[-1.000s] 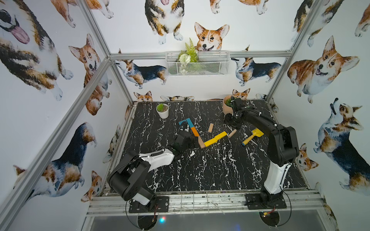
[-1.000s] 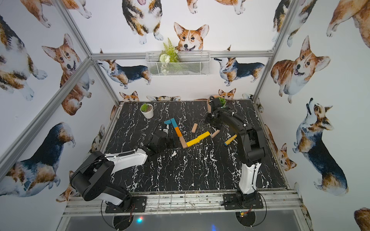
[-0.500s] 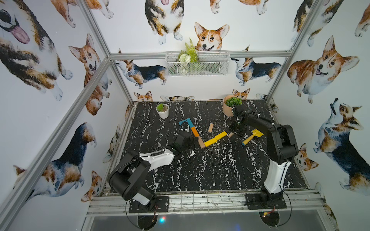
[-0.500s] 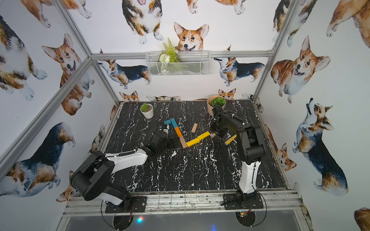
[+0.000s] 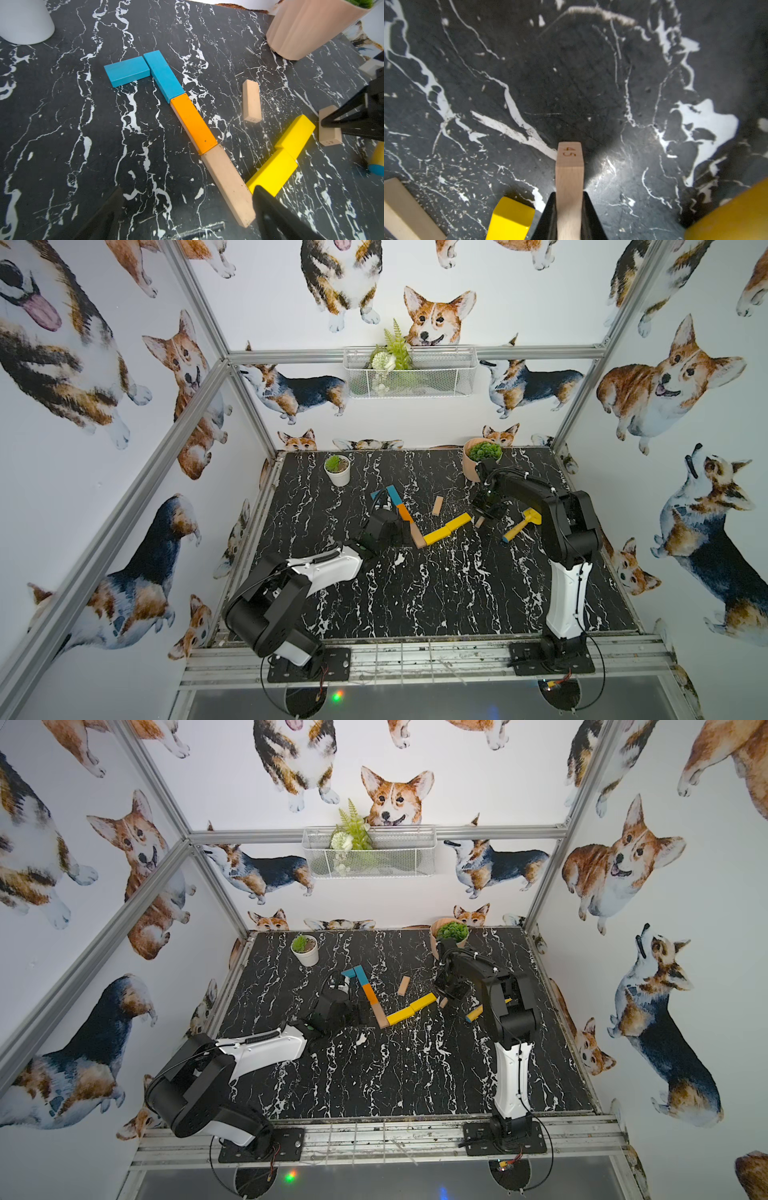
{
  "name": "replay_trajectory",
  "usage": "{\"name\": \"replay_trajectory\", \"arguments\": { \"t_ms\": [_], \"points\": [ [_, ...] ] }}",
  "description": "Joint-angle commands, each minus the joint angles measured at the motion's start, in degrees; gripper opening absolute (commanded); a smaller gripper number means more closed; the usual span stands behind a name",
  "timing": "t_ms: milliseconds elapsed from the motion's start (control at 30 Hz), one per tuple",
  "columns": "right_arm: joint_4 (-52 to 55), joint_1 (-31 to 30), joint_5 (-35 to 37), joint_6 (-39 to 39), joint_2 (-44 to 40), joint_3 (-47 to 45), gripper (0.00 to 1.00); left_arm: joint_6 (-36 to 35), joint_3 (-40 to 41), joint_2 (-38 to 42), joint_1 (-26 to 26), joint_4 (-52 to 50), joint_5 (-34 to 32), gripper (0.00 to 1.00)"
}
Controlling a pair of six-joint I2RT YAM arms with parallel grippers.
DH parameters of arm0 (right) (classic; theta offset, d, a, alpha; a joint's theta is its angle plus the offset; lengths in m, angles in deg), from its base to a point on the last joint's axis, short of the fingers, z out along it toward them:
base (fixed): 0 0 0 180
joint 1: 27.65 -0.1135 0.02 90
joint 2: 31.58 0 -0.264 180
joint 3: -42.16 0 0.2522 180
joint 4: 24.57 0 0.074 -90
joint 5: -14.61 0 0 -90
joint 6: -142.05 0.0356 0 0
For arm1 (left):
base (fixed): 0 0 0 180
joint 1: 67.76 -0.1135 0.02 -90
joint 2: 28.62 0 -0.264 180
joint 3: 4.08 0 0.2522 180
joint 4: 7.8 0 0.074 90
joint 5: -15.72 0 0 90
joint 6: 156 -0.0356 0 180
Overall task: Assemble a giraffe with building blocks
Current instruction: Pick up the building block from the center of the board, then assemble the building block at the center of the board.
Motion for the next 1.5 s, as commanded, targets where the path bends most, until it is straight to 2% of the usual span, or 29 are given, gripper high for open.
{"name": "replay_trajectory", "arguments": {
  "t_ms": [0, 100, 200, 300, 467, 567, 633, 733, 933, 1233, 1300, 1400, 1467],
  "points": [
    [0.05, 0.13, 0.96, -0.17, -1.32, -2.28, 0.05, -0.05, 0.08, 1.08, -0.35, -1.72, -3.50, 1.00],
    [-0.64, 0.23, 0.12, -0.93, -2.70, -3.88, 0.00, -0.37, 0.15, 1.71, -0.45, -2.30, -4.71, 1.00],
    [-2.52, 0.16, -2.81, -2.26, -5.54, -6.19, 0.00, -1.23, -0.91, 2.71, -0.60, -5.32, -8.59, 1.00],
    [-9.97, -1.35, -11.90, -5.90, -13.92, -14.11, 0.00, -0.15, 0.19, 4.18, -1.69, -5.30, -10.58, 1.00],
    [-18.35, -10.91, -23.69, -14.45, -22.75, -23.85, 0.00, 4.73, 1.67, 2.60, -4.95, -2.62, -4.32, 1.00],
    [-28.42, -16.56, -31.05, -11.34, -23.80, -31.05, 0.00, 6.63, 1.33, 0.38, -6.05, -1.61, -0.44, 1.00],
    [-35.33, -19.83, -33.12, -8.38, -22.49, -34.16, 0.00, 7.31, 1.20, -0.68, -6.40, -1.05, 1.14, 1.00],
    [-42.57, -23.15, -33.48, -5.15, -20.30, -36.12, 0.00, 7.67, 1.99, -0.56, -6.77, -0.02, 1.21, 1.00],
    [-54.11, -24.99, -36.47, 0.15, -14.52, -37.47, 0.00, 7.32, 2.50, -0.01, -6.78, 0.72, 0.94, 1.00],
    [-53.06, -24.73, -29.22, 0.57, -12.99, -39.15, 0.00, 6.77, 2.79, 0.43, -6.78, 0.72, 1.21, 1.00],
    [-51.73, -24.73, -27.95, 0.23, -13.90, -39.92, 0.06, 6.66, 2.82, 0.59, -6.74, 0.72, 1.12, 1.00],
    [-49.21, -24.73, -24.69, -0.64, -16.83, -41.90, 0.23, 6.62, 2.78, 0.66, -6.77, 0.72, 1.29, 1.00],
    [-47.50, -24.73, -22.30, -1.33, -19.31, -43.26, 0.29, 6.57, 2.80, 0.67, -6.78, 0.77, 1.46, 1.00]
  ]
}}
